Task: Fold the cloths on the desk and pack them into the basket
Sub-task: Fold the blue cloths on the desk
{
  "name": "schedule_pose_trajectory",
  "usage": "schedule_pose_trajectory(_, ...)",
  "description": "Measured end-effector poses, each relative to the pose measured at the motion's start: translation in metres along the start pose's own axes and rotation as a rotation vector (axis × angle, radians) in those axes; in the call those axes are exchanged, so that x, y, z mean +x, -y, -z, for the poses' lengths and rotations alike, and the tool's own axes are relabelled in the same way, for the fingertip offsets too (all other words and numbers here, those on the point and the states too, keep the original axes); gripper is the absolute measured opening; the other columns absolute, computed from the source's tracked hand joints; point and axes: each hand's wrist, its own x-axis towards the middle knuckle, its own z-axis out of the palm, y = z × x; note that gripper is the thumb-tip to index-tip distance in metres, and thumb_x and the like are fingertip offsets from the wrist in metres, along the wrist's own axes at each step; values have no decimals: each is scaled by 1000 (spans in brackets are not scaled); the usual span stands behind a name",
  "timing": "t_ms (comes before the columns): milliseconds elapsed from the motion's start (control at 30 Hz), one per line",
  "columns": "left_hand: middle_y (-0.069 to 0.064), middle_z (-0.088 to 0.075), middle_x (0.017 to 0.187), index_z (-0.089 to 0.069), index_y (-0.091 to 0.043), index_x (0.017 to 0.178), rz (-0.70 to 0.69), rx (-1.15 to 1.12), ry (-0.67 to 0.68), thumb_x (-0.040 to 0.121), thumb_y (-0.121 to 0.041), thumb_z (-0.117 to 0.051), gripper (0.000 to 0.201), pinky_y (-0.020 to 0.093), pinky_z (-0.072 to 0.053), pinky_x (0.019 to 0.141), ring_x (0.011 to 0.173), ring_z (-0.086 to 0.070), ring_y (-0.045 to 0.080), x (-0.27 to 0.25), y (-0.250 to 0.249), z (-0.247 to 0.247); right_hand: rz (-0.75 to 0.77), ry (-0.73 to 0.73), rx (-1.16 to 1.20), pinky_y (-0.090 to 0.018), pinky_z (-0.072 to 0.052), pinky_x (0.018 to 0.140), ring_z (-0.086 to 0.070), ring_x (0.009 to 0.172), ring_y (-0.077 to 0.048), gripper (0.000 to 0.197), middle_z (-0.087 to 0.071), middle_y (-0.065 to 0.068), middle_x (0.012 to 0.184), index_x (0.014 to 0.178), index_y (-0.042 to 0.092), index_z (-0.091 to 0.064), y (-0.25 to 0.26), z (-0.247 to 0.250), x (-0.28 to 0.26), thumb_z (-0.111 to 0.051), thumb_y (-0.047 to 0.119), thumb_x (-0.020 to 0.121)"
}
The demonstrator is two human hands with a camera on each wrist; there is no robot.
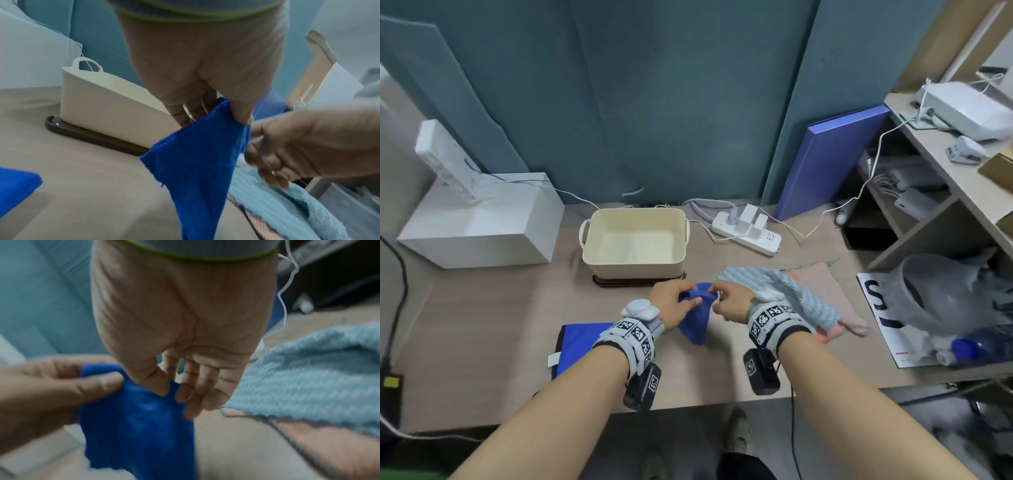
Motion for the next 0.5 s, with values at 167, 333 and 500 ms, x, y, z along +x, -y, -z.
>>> schedule_pose_trajectory(167, -4, -56, 69, -67, -22, 74, 10, 56, -12, 90, -38, -68, 22, 27, -31, 62, 68, -49, 18, 2, 11, 24, 19, -82, -390, -31, -48, 76, -61, 87, -25, 5, -57, 6, 88, 90, 32, -68, -19, 20, 0, -70, 30, 87)
schedule_pose_trajectory(333, -9, -63, 80, -73, -29, 77, 111, 117, -32, 80, -29, -77, 5, 23, -36, 68, 77, -59, 16, 2, 28, 30, 39, -90, -408, -27, -44, 66, -61, 80, -21, 10, -62, 7, 79, 94, 25, -77, -7, 32, 6, -76, 32, 87)
schedule_pose_trajectory(500, -7, -60, 66, -58, -25, 82, 148, -59, -149, 74, -21, -77, 22, 29, -48, 58, 59, -52, 15, 10, 25, 40, 102, -153, -318, -36, -59, 85, -72, 87, -27, 7, -76, -5, 95, 86, 22, -75, 11, 41, 15, -79, 27, 84)
